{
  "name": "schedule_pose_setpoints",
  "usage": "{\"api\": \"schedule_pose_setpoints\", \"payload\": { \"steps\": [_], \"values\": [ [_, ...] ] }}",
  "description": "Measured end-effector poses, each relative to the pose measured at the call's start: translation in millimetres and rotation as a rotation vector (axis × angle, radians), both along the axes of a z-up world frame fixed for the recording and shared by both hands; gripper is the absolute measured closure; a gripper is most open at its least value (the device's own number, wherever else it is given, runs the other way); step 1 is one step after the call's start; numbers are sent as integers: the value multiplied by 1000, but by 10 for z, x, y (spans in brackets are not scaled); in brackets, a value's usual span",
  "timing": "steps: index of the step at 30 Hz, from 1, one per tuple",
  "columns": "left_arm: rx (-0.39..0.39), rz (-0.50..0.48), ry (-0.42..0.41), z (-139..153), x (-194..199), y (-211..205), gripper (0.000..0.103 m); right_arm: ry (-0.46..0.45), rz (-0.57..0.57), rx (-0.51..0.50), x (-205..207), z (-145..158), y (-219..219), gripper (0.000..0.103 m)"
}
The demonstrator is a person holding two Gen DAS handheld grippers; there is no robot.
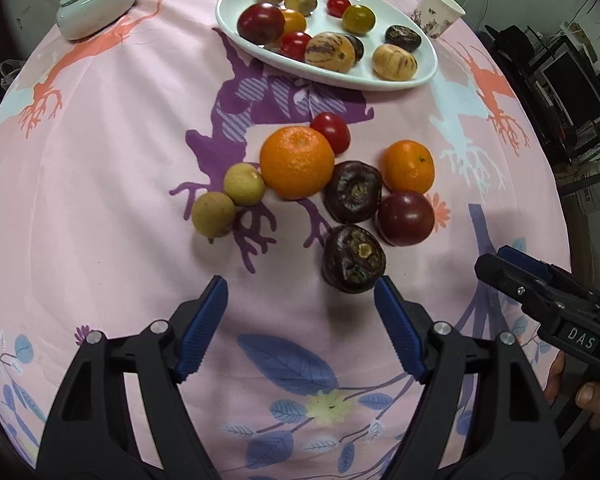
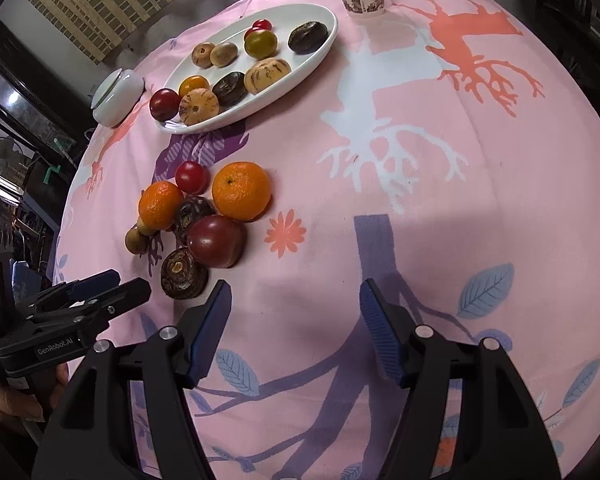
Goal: Organize fruits
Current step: 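Withdraw both tools and approach the remaining fruit pile, then grasp the dark brown fruit with left tool while right tool grasps a dark red plum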
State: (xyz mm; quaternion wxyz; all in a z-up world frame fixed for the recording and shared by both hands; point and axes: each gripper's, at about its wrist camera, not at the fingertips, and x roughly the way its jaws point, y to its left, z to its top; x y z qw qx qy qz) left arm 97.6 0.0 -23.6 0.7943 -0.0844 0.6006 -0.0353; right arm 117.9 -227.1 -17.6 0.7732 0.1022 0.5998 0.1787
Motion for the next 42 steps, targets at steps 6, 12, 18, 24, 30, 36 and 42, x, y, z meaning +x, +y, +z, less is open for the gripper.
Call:
{"api": "schedule_pose_setpoints", "payload": {
  "steps": [6, 12, 18, 24, 30, 36, 42],
  "values": [
    [22, -63, 4, -98, -2, -199, 26, 45, -22, 12, -111, -118, -107, 36],
    [0, -79, 20, -236, 85, -267, 48, 91, -29, 35, -128, -186, -168, 36],
    [-4, -103, 6, -219, 158, -310, 61, 80, 8, 22, -106, -174, -95, 36],
    [8, -111, 0, -136, 49, -231, 61, 34, 93, -15, -101, -146, 132, 36],
    [22, -94, -10, -71, -99, -18, 61, -20, 202, -45, -36, -134, 474, 36],
    [-5, -53, 11, -134, -123, 112, 61, -63, 226, -30, 103, -128, 708, 36],
    [-17, -55, 14, -160, -108, 88, 61, -78, 244, -71, 245, -181, 861, 37]
  ]
}}
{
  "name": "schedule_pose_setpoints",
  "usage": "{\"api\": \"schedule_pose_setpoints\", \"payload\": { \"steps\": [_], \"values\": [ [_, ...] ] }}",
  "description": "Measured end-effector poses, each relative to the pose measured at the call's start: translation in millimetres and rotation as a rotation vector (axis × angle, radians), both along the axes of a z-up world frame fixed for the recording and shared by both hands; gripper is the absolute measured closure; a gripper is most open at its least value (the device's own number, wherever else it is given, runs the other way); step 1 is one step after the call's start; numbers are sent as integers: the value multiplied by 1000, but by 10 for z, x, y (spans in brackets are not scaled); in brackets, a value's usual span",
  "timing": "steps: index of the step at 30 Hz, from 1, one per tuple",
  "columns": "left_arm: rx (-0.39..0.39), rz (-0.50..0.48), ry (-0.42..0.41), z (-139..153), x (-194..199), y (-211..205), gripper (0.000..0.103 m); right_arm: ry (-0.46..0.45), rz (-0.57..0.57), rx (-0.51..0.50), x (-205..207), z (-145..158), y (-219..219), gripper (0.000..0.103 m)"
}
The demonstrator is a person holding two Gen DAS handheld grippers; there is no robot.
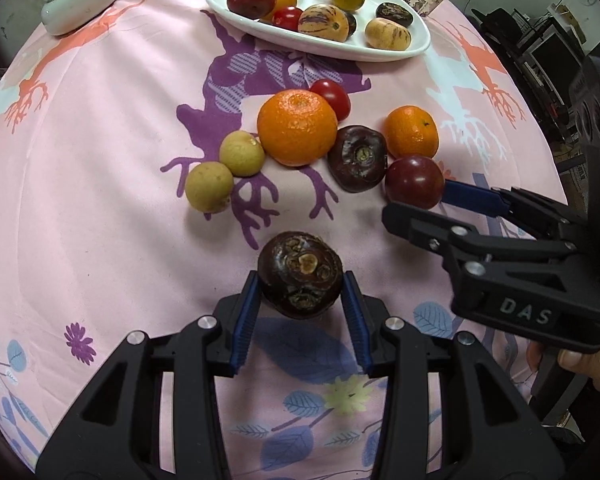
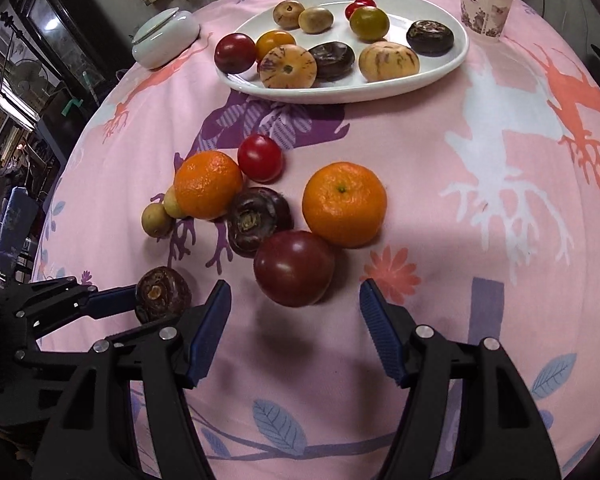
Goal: Organize fruits
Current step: 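Grasp the dark brown fruit with left tool while right tool grasps a dark red plum, then carry both dark fruits over the white plate and open both tools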
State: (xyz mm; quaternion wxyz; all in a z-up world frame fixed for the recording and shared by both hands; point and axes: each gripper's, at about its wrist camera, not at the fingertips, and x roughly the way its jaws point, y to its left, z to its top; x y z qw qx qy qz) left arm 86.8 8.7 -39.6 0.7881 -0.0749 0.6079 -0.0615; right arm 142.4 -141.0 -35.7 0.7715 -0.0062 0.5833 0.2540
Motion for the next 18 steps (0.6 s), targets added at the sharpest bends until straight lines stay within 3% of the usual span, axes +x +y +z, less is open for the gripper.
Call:
{"api": "schedule_pose_setpoints", "payload": {
  "steps": [4, 18],
  "values": [
    [-11, 2, 16, -22, 8, -3, 61, -11, 20, -19, 26, -16, 53, 65],
    [-20, 11, -22, 168, 55, -10, 61, 36, -81, 57, -125, 184, -509, 65]
  ]
}}
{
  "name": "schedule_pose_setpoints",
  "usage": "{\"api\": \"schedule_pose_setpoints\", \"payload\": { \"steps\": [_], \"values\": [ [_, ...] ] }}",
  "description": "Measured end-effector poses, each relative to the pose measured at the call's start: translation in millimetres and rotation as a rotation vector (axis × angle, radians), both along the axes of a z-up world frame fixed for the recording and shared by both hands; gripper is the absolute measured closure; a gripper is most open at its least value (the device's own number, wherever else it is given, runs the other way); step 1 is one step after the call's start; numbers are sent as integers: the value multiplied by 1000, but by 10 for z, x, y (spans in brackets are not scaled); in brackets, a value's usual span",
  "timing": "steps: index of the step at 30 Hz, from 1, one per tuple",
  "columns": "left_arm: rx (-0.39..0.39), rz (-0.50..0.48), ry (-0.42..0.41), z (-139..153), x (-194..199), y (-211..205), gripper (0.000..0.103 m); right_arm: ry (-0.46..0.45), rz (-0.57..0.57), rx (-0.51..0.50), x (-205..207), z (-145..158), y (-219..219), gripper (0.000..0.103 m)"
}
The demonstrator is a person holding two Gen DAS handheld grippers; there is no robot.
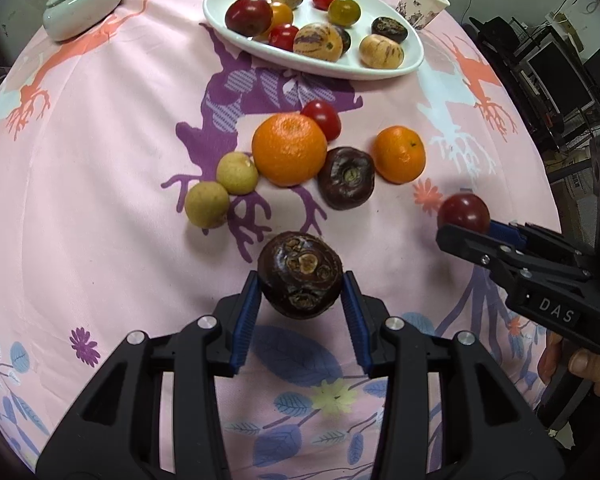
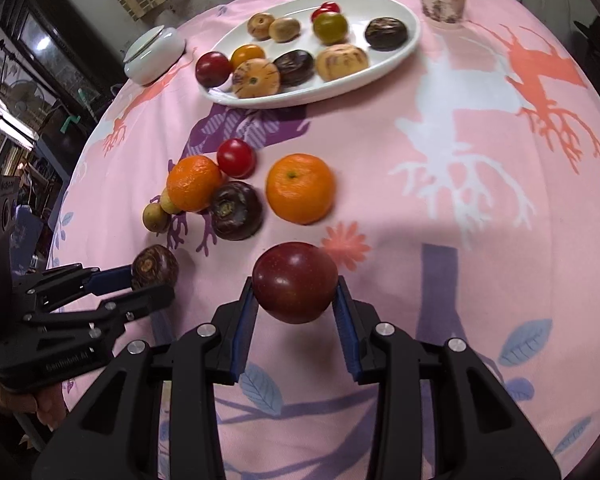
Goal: Organize fruits
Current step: 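Carry both dark fruits over the white plate and open both tools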
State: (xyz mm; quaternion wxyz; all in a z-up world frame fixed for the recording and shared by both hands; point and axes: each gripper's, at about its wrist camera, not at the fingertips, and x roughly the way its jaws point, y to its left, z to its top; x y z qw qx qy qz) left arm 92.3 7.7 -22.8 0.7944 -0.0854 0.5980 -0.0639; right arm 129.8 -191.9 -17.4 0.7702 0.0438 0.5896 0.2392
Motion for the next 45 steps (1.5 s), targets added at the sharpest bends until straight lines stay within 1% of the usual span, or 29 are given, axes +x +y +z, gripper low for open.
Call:
{"api": "schedule_pose_setpoints", "payload": {
  "steps": [5, 11, 15, 20, 22, 24, 28, 32, 38, 41, 42, 44, 45],
  "values": [
    [3, -5, -38, 161, 83, 4, 61, -23, -34, 21, 26, 126, -124, 65],
    [-9, -1, -107, 428, 298, 20, 61, -78, -44, 55, 201, 349, -115, 65],
    [-20, -6, -142, 560, 528, 18, 61, -125, -55, 74, 402, 508, -86, 65],
    [-13, -8, -186, 684, 897, -18, 61, -194, -75, 102, 740, 704, -34, 65],
    [-12, -2, -202, 720, 1046, -16, 61, -213, -85, 112, 856, 741, -15, 65],
    [5, 0, -225, 756, 1188, -26, 61, -226, -99, 117, 989, 759, 4, 65],
    [-9, 15, -229, 716, 1456, -29, 61, -214, -129, 126, 1262, 668, 52, 65],
    [11, 20, -215, 585, 1678, -64, 61, -175, -148, 125, 1472, 497, 129, 65],
    [31, 21, -186, 379, 1844, -104, 61, -142, -168, 104, 1625, 279, 216, 65],
    [20, 35, -170, 305, 1908, -84, 61, -116, -197, 107, 1668, 184, 196, 63],
    [22, 40, -169, 293, 1919, -79, 60, -111, -195, 95, 1675, 159, 200, 63],
    [26, 47, -189, 319, 1909, -72, 53, -105, -203, 87, 1678, 131, 192, 63],
    [37, 54, -208, 354, 1892, -65, 46, -97, -209, 91, 1672, 120, 178, 63]
  ]
}}
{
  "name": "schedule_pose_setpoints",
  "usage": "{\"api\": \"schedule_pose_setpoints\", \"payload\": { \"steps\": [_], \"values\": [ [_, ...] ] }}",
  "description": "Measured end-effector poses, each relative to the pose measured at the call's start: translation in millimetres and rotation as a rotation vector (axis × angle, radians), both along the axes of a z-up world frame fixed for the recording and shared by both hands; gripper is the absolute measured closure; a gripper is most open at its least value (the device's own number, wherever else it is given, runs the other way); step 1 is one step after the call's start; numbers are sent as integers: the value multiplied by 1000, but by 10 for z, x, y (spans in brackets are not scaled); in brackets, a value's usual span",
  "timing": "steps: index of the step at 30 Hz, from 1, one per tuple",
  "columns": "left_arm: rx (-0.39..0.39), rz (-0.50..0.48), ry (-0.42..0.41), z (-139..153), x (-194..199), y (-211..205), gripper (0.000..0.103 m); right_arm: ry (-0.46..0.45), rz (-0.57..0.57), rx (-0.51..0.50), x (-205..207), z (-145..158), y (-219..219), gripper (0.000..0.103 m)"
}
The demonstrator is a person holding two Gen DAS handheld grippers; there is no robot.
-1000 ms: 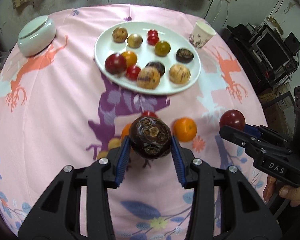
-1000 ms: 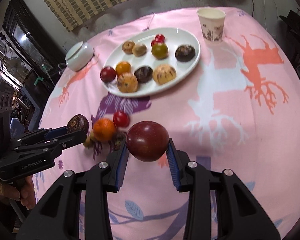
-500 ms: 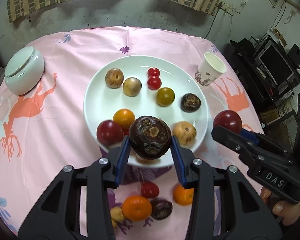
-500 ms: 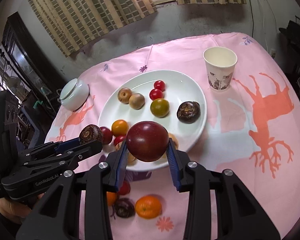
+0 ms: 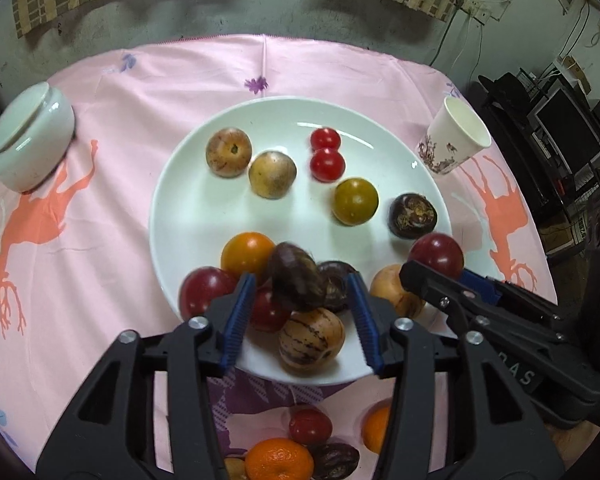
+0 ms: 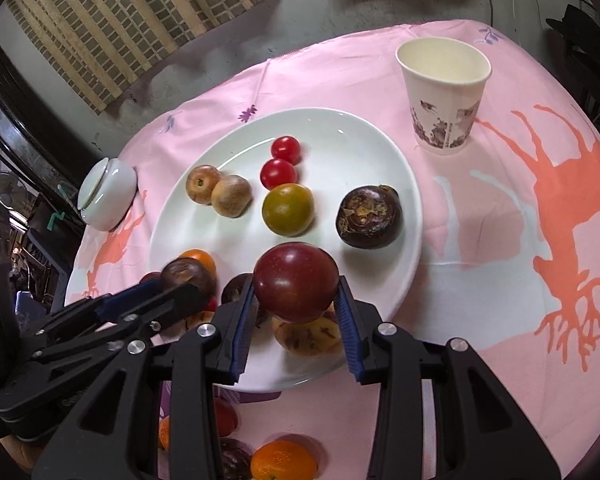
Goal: Organize fruits
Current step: 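Carry both dark fruits over the white plate and open both tools, then withdraw both tools and move right tool toward the small tangerine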
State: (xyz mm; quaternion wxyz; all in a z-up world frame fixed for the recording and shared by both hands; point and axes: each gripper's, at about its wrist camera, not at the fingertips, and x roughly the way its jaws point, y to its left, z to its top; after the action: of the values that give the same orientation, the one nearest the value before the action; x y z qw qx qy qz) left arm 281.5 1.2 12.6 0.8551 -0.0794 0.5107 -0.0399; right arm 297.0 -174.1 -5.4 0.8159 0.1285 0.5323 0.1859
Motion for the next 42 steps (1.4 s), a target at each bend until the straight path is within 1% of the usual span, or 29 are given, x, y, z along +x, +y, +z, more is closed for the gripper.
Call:
{"api": "schedule_pose_setpoints", "payload": {
  "steps": [1, 3, 6, 7, 8, 9, 13, 15, 19, 24, 26, 30, 35, 42],
  "values": [
    [13, 11, -14, 34, -7, 11, 38, 6, -3, 4, -1, -9, -15, 63],
    [23, 27, -35, 99, -51, 35, 36, 14, -10, 2, -24, -17, -39, 63],
    [13, 38, -29, 148, -118, 77, 34, -2, -9, 3, -74, 17, -63, 61],
    [11, 45, -27, 158, -151, 94, 33, -16, -12, 11, -83, 41, -71, 52],
    [8, 52, -25, 169, -193, 113, 33, -39, -26, 18, -98, 78, -86, 28],
    [2, 62, -21, 173, -246, 135, 32, -65, -45, 24, -109, 122, -103, 25],
    [-21, 86, 3, 156, -491, 209, 32, -91, -36, 19, -128, 240, -95, 25],
    [-17, 87, 18, 126, -636, 240, 32, -81, -29, 29, -187, 255, -127, 25],
    [-4, 105, 61, 13, -953, 322, 30, -21, -34, 32, -419, 156, -269, 25],
    [-12, 132, 144, -194, -1319, 435, 30, 62, -26, -2, -855, -46, -443, 25],
    [-5, 145, 160, -238, -1437, 464, 30, 90, -31, -8, -1018, -106, -516, 25],
    [8, 135, 188, -285, -1612, 443, 30, 138, -25, -30, -1308, -197, -626, 25],
    [15, 114, 190, -265, -1765, 382, 29, 175, -23, -26, -1542, -222, -675, 25],
    [33, 105, 199, -258, -1886, 377, 29, 158, 6, -25, -1676, -157, -608, 25]
  ]
}}
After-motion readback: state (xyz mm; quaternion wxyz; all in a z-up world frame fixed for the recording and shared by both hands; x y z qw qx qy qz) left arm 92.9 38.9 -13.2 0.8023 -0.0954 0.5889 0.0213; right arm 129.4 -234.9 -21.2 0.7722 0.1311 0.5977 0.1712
